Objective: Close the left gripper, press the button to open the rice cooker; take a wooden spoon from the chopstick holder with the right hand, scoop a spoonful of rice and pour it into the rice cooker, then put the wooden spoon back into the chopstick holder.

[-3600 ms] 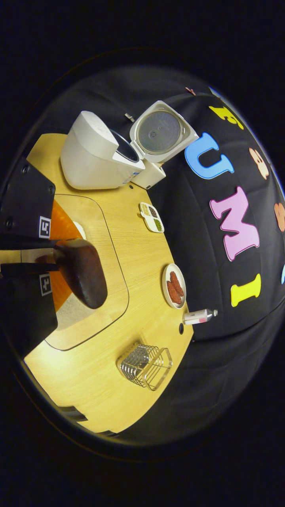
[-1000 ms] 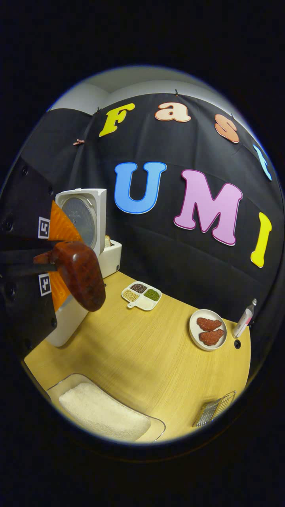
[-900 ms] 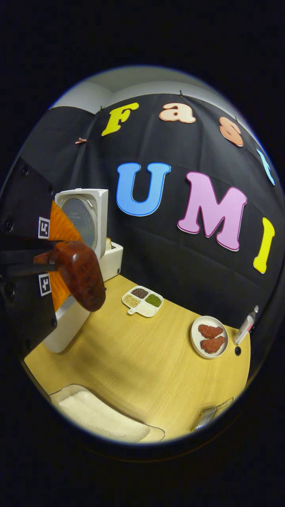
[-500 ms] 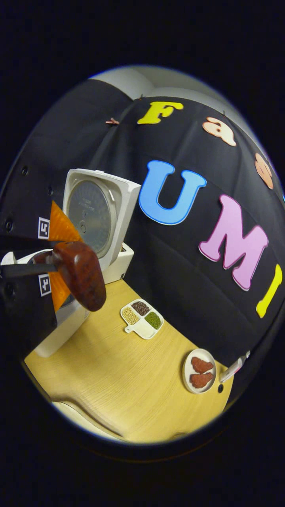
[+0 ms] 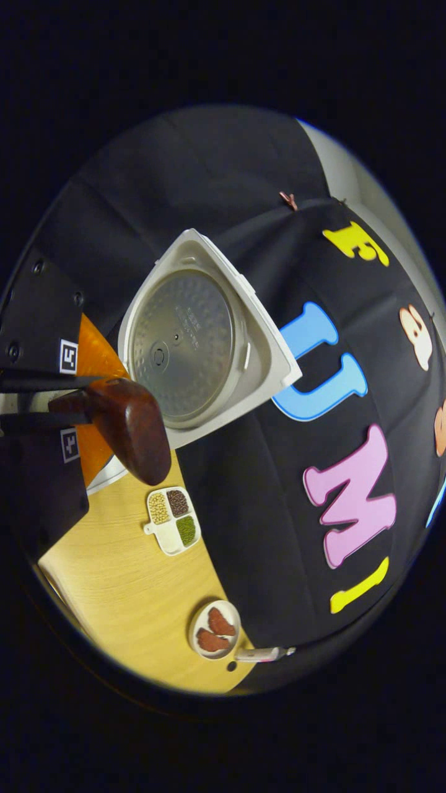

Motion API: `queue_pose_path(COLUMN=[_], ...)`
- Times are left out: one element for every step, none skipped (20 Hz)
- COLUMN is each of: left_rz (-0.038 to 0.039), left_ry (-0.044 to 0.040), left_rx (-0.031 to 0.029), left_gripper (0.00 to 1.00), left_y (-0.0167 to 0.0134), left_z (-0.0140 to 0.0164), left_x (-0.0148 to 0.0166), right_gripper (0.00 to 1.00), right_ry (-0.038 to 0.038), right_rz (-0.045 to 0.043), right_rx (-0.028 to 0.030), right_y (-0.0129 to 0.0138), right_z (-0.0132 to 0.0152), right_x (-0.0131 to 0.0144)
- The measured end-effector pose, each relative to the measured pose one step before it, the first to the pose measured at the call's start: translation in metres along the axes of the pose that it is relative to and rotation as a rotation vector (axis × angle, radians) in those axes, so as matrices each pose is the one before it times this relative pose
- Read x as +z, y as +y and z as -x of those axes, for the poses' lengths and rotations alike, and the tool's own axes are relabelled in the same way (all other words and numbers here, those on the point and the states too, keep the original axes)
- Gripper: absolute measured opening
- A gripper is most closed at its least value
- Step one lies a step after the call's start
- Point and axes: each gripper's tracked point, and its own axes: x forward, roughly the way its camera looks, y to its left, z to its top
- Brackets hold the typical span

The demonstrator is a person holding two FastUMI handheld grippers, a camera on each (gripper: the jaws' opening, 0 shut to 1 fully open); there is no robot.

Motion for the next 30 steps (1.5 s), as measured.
queue_pose_path(left_rz=[0.01458, 0.01310, 0.00438, -0.00586, -0.01103, -0.00891, -0.00376, 0.00047, 0.00225, 0.00182, 0.00154, 0.00232, 0.00512, 0.00627, 0.00521, 0.00371, 0.00259, 0.00222, 0.00193, 0.00072, 0.00011, 0.00038, -0.00018, -0.00115, -0.00123, -0.00108, -0.00004, 0.00100, 0.00080, -0.00041], left_ry=[-0.00114, -0.00004, 0.00078, -0.00491, -0.00820, -0.00754, -0.00568, -0.00322, -0.00219, -0.00198, -0.00108, -0.00004, 0.00153, 0.00367, 0.00150, 0.00051, -0.00036, -0.00007, 0.00058, 0.00113, -0.00110, -0.00162, -0.00233, -0.00105, -0.00008, -0.00262, -0.00263, -0.00028, -0.00025, 0.00116], left_rx=[0.00593, 0.00240, 0.00081, 0.00499, 0.00573, 0.00280, 0.00105, -0.00016, -0.00302, -0.00062, -0.00077, 0.00063, 0.00062, -0.00177, -0.00152, -0.00100, -0.00097, -0.00125, -0.00155, -0.00040, 0.00036, -0.00022, 0.00027, 0.00007, -0.00109, -0.00159, -0.00214, -0.00320, -0.00420, -0.00400], left_gripper=[0.96, 0.95, 0.95, 0.95, 0.96, 0.95, 0.96, 0.95, 0.95, 0.95, 0.95, 0.95, 0.95, 0.95, 0.95, 0.95, 0.95, 0.95, 0.95, 0.95, 0.95, 0.96, 0.95, 0.96, 0.95, 0.95, 0.96, 0.95, 0.95, 0.95], left_y=[0.00338, 0.00151, 0.00135, 0.00130, 0.00213, 0.00121, 0.00001, -0.00079, -0.00101, -0.00107, 0.00057, -0.00033, 0.00057, -0.00060, -0.00148, -0.00052, -0.00067, -0.00032, -0.00019, 0.00056, 0.00043, -0.00036, 0.00041, -0.00003, -0.00019, -0.00100, -0.00076, -0.00109, -0.00210, -0.00314], left_z=[0.00154, 0.00037, 0.00163, 0.00184, 0.00097, -0.00017, 0.00012, 0.00083, 0.00028, 0.00005, -0.00016, -0.00091, -0.00015, 0.00071, -0.00041, 0.00020, 0.00065, 0.00096, 0.00027, -0.00025, 0.00027, -0.00067, 0.00029, 0.00027, -0.00015, 0.00004, 0.00039, 0.00060, 0.00027, -0.00077], left_x=[0.00127, -0.00227, -0.00141, -0.00180, 0.00093, 0.00072, 0.00159, 0.00031, 0.00017, 0.00017, 0.00008, -0.00235, -0.00144, -0.00188, -0.00142, -0.00281, -0.00044, -0.00198, -0.00128, -0.00118, -0.00039, 0.00028, 0.00109, -0.00036, 0.00082, 0.00012, 0.00238, -0.00082, -0.00026, 0.00000], right_gripper=[0.17, 0.17, 0.17, 0.17, 0.17, 0.17, 0.17, 0.17, 0.16, 0.17, 0.17, 0.17, 0.17, 0.17, 0.17, 0.17, 0.17, 0.17, 0.17, 0.17, 0.17, 0.17, 0.17, 0.17, 0.17, 0.17, 0.17, 0.17, 0.17, 0.17], right_ry=[-0.00034, -0.00087, -0.00274, -0.00685, -0.00729, -0.00474, 0.00114, 0.00346, -0.00513, -0.00847, -0.00856, -0.00593, 0.00007, -0.00917, -0.01626, -0.01464, -0.00715, -0.00675, -0.01141, -0.00720, 0.00156, 0.00665, 0.00287, -0.00761, -0.00186, 0.00376, 0.00760, 0.00840, -0.00058, -0.00613], right_rz=[0.04153, 0.05064, 0.05476, 0.05769, 0.05158, 0.04373, 0.03681, 0.03685, 0.05684, 0.05531, 0.05293, 0.03696, 0.01841, 0.02841, 0.03211, 0.03485, 0.02811, 0.03748, 0.03937, 0.02209, 0.00041, -0.01270, -0.01129, -0.00444, -0.01333, -0.03277, -0.04387, -0.04469, -0.03501, -0.02612], right_rx=[0.01407, 0.01715, 0.01350, 0.01808, 0.02053, 0.02073, 0.01603, 0.01304, 0.01587, 0.01185, 0.01296, 0.01025, 0.00514, 0.00604, 0.00444, 0.00534, 0.00616, 0.00780, 0.00346, 0.00446, 0.00355, 0.00052, -0.00924, -0.01132, -0.00801, -0.00394, -0.00573, -0.01097, -0.00865, -0.00641], right_y=[0.00532, 0.00564, 0.00546, 0.00727, 0.00718, 0.00757, 0.00669, 0.00582, 0.00638, 0.00500, 0.00474, 0.00470, 0.00451, 0.00316, 0.00219, 0.00275, 0.00380, 0.00290, 0.00094, 0.00146, 0.00119, 0.00132, -0.00364, -0.00475, -0.00315, -0.00327, -0.00298, -0.00529, -0.00668, -0.00591], right_z=[-0.00244, -0.00127, -0.00177, 0.00039, -0.00050, -0.00155, 0.00019, -0.00204, -0.00173, -0.00028, -0.00022, -0.00076, -0.00167, -0.00005, 0.00064, 0.00028, 0.00054, 0.00039, 0.00060, -0.00032, 0.00034, 0.00119, -0.00029, -0.00037, -0.00027, 0.00027, 0.00092, 0.00206, 0.00276, 0.00404], right_x=[-0.00312, -0.00253, -0.00152, -0.00031, -0.00158, -0.00233, -0.00253, -0.00314, -0.00093, 0.00072, -0.00093, -0.00215, -0.00206, -0.00006, 0.00377, 0.00217, 0.00107, 0.00025, 0.00236, 0.00107, -0.00199, -0.00239, -0.00001, 0.00246, 0.00309, 0.00026, 0.00167, 0.00216, 0.00673, 0.00661])
